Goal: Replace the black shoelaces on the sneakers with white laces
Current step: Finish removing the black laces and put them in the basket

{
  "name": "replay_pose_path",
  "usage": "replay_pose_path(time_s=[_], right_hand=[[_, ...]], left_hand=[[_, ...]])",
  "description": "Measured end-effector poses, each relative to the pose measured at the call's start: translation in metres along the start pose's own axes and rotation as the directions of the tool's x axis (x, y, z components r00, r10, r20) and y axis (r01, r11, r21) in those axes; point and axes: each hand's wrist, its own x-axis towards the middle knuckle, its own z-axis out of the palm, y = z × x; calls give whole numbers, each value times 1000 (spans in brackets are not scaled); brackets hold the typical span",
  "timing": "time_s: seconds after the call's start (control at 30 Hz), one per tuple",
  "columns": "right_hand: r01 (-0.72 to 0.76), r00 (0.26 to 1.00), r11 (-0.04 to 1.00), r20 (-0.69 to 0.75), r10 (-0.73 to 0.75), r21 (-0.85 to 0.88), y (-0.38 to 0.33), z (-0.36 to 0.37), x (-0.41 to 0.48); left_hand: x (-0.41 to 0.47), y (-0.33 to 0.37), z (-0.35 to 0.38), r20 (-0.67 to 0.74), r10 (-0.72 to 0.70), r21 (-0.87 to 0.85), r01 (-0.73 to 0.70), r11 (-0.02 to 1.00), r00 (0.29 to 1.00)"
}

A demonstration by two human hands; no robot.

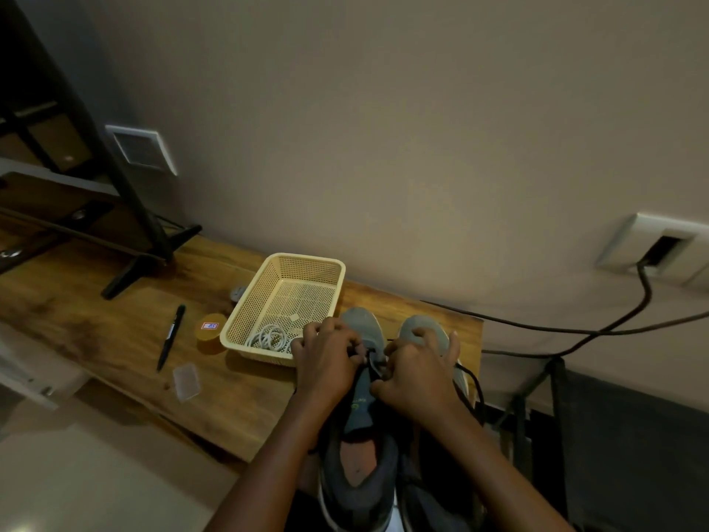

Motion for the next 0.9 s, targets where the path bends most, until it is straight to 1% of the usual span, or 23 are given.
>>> replay_pose_path(time_s=[0.13,0.17,0.23,0.3,0.37,0.43,0.57,0.67,0.73,0.83,0.87,0.9], right_hand=[[-53,998,998,-47,52,-27,0,4,-2],[-55,997,998,-56,53,-28,-1,5,-2],[-40,996,999,-75,37,-33,-2,6,-3],[-12,996,998,-87,7,-61,-4,8,-3],[8,995,995,-101,-19,-101,-6,9,-2],[18,994,993,-109,-31,-113,-7,10,1],[1,995,998,-97,-6,-56,-11,10,7],[-17,995,999,-101,14,-27,-11,9,9],[-32,994,999,-109,30,-13,-11,9,10],[-45,991,999,-124,47,19,-12,10,10],[-44,991,999,-127,46,20,-11,11,10],[-41,991,999,-130,42,15,-10,12,10]], left_hand=[[4,-4,-5,-140,-118,-139,98,985,983],[5,-6,-7,-156,-138,-166,111,980,978],[6,-8,-10,-111,-105,-201,81,976,988],[3,-7,-10,-2,-15,-189,15,982,1000],[1,-5,-8,74,45,-124,-36,992,996],[0,-3,-3,79,45,-43,-41,998,996],[1,0,4,29,1,57,-3,998,1000],[3,1,5,7,-14,61,14,998,1000],[4,0,2,-24,-50,13,50,999,998],[7,-6,-4,-161,-144,-113,126,986,976],[7,-8,-6,-190,-160,-142,134,981,969],[7,-9,-7,-190,-156,-164,125,978,969]])
